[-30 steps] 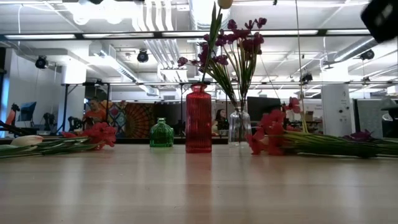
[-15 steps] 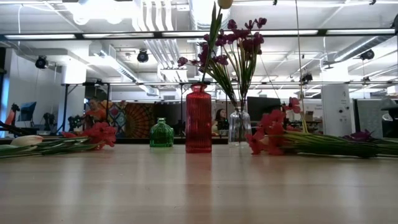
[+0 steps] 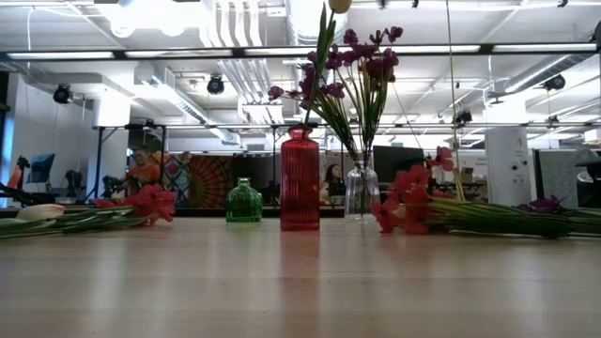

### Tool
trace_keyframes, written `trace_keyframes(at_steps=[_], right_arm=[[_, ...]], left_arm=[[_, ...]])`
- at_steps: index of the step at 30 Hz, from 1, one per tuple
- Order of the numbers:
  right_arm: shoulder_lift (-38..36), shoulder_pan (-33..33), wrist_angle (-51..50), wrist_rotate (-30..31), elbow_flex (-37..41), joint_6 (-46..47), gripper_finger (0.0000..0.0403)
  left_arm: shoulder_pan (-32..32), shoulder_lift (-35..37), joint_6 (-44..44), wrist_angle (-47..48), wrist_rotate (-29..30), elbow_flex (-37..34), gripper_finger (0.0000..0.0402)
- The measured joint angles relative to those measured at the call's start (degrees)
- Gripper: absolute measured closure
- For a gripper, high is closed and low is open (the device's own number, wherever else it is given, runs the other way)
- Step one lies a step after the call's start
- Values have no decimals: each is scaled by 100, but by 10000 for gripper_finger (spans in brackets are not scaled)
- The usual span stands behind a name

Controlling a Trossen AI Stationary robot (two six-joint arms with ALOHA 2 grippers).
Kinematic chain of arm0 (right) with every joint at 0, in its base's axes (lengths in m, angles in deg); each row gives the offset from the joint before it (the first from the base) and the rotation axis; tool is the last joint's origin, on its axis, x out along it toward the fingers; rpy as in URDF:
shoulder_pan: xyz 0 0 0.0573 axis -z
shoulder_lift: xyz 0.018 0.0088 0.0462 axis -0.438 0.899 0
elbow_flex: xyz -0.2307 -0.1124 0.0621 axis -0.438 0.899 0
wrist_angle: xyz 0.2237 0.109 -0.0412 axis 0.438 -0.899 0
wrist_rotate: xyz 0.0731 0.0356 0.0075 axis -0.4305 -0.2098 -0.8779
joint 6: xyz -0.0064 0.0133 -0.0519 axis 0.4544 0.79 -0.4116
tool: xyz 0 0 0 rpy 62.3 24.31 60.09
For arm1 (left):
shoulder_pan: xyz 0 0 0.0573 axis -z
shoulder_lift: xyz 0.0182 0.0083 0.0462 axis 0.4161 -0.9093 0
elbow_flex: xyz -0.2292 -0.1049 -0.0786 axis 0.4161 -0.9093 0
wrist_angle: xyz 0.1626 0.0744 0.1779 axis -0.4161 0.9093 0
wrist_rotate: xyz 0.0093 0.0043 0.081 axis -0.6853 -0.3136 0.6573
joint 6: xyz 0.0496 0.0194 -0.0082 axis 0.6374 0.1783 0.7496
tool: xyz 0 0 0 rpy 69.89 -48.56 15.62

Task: Sort flowers into vase by color
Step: Put the red flowers into the green vase

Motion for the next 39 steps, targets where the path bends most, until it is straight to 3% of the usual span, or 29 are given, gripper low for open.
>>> trace_keyframes(at_steps=[10, 21, 25, 33, 39], right_arm=[[681, 224, -591, 408, -1017, -378, 391], [850, 250, -1468, 861, -1599, -487, 390], [850, 250, -1456, 874, -1597, -510, 390], [848, 248, -1477, 1288, -1597, -259, 390], [844, 248, -1538, 1298, -1597, -216, 390]], left_arm=[[-11, -392, 345, -897, -352, -4, 216], [-15, -592, 597, -1408, -361, 11, 218], [-13, -592, 597, -1445, -361, 14, 253], [-24, -592, 603, -1412, -292, 81, 385], [-24, -592, 603, -1386, -288, 81, 372]])
